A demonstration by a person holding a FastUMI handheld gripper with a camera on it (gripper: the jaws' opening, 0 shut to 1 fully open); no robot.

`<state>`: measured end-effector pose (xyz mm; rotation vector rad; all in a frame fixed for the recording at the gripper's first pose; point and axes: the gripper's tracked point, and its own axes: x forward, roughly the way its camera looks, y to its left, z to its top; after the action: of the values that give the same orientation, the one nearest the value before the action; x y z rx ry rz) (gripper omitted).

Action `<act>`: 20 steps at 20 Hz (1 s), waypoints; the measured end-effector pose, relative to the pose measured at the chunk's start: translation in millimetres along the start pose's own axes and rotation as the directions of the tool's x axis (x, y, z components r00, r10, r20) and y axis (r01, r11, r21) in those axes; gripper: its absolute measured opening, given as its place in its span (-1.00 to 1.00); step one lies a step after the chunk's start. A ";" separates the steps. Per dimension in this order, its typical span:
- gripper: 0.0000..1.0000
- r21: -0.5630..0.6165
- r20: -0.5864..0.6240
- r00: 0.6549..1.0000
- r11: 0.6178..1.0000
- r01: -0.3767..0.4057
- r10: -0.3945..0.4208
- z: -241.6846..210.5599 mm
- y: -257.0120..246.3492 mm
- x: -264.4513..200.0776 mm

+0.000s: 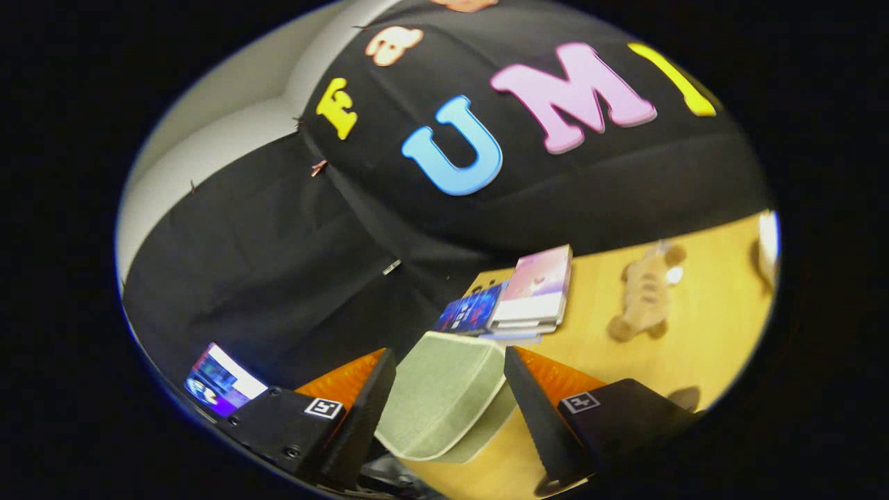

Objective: Open the storage box then place both shoes into the box .Put the left shoe in first, then the right shoe, with the right side of both shoes facing outward in a uniform manner.

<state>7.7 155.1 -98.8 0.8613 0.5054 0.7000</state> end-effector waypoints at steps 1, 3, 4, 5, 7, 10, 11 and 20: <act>0.94 0.058 -0.028 0.999 0.998 -0.028 0.029 -10.0 -3.8 4.6; 0.94 0.167 -0.114 0.989 0.983 -0.071 0.091 -39.9 -15.6 16.3; 0.94 0.205 -0.156 0.982 0.976 -0.077 0.110 -55.0 -21.0 19.4; 0.93 0.246 -0.196 0.971 0.966 -0.085 0.135 -69.3 -26.7 22.1; 0.94 0.323 -0.239 0.953 0.941 -0.100 0.184 -87.8 -32.2 28.1; 0.94 0.441 -0.265 0.930 0.890 -0.118 0.255 -109.1 -34.3 45.8; 0.93 0.461 -0.278 0.925 0.880 -0.109 0.260 -120.9 -38.1 48.7; 0.91 0.682 -0.241 0.891 0.720 -0.126 0.385 -151.2 -28.5 86.4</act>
<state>-23.5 281.8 -217.5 1.4992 1.0232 0.9787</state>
